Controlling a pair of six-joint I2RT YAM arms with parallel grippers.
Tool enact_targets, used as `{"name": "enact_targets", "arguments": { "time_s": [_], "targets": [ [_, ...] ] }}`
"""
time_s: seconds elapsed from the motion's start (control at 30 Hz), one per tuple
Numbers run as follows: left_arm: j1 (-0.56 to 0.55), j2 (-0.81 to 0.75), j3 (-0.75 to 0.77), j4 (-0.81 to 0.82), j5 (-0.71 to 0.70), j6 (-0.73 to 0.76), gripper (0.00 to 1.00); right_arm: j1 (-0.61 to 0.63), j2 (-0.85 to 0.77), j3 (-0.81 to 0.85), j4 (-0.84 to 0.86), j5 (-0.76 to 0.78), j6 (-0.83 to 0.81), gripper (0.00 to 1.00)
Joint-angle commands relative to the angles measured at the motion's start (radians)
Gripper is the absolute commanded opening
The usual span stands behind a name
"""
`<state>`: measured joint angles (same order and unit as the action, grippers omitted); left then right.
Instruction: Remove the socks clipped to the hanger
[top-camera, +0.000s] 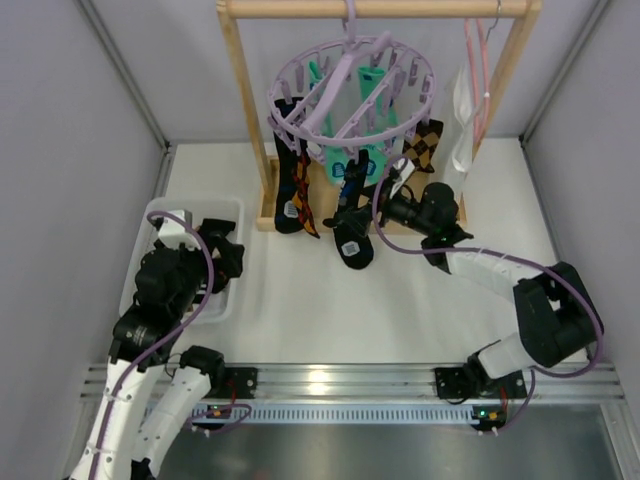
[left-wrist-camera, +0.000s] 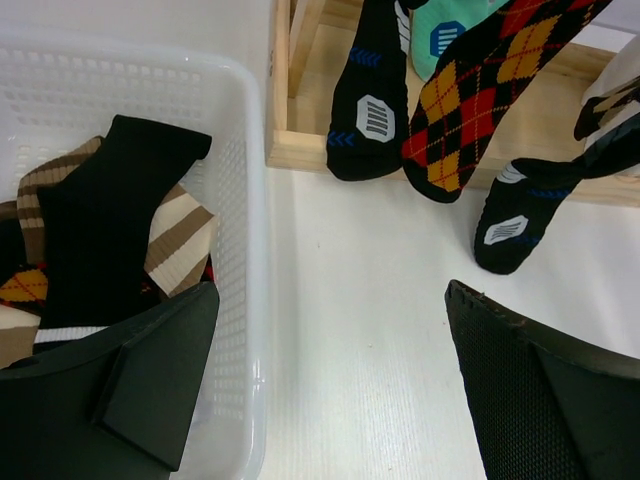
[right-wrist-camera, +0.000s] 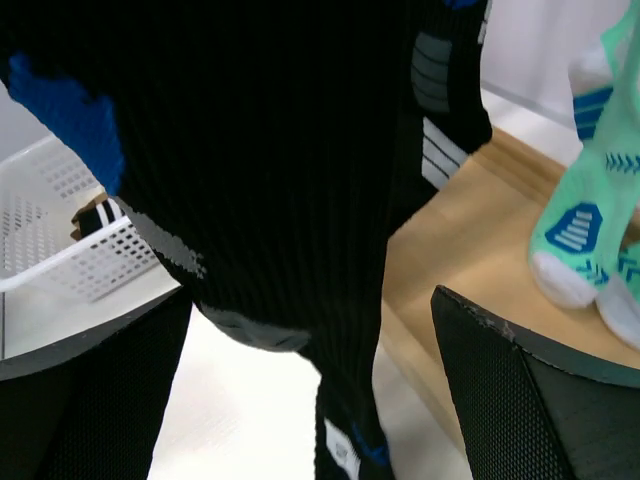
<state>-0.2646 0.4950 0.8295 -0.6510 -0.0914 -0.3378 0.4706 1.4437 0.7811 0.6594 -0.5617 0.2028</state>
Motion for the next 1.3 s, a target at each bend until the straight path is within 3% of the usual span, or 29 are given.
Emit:
{"name": "enact_targets", "arguments": {
  "time_s": [0.0, 0.23, 0.3, 0.4, 0.43, 0.5, 0.57, 0.67, 0.8, 1.03, 1.27],
  "targets": [
    [-0.004, 0.017, -0.004, 0.039, 0.028, 0.013, 0.98, 0.020, 0.078, 0.092, 0.143, -0.043, -0.022, 0.99],
    [-0.007, 0.027, 0.000, 0.042, 0.033, 0.017, 0.98, 0.066, 0.184, 0.173, 0.192, -0.131, -0.022, 0.99],
    [-0.008, 0.025, 0.006, 0.040, 0.045, 0.022, 0.98, 0.089, 0.187, 0.168, 0.218, -0.133, -0.020, 0.94],
    [-0.007, 0.016, 0.023, 0.040, 0.062, 0.020, 0.98, 0.102, 0.170, 0.127, 0.304, -0.118, 0.024, 0.69],
    [-0.007, 0.014, 0.031, 0.042, 0.071, 0.016, 0.98, 0.103, 0.162, 0.097, 0.331, -0.116, 0.036, 0.47],
    [-0.007, 0.028, 0.077, 0.044, 0.166, -0.010, 0.98, 0.112, 0.126, 0.048, 0.387, -0.106, 0.067, 0.25],
    [-0.007, 0.069, 0.144, 0.065, 0.240, -0.042, 0.98, 0.123, 0.097, 0.011, 0.436, -0.080, 0.092, 0.20],
    [-0.008, 0.161, 0.235, 0.155, 0.408, -0.098, 0.99, 0.140, 0.011, -0.052, 0.453, -0.037, 0.119, 0.00],
    [-0.025, 0.318, 0.350, 0.301, 0.558, -0.181, 0.98, 0.171, -0.078, -0.097, 0.402, 0.023, 0.147, 0.01],
    [-0.416, 0.560, 0.580, 0.390, 0.291, -0.127, 0.98, 0.227, -0.232, -0.172, 0.273, 0.101, 0.170, 0.01],
    [-0.542, 0.777, 0.776, 0.395, 0.047, -0.165, 0.98, 0.278, -0.324, -0.189, 0.143, 0.155, 0.072, 0.00]
  ]
}}
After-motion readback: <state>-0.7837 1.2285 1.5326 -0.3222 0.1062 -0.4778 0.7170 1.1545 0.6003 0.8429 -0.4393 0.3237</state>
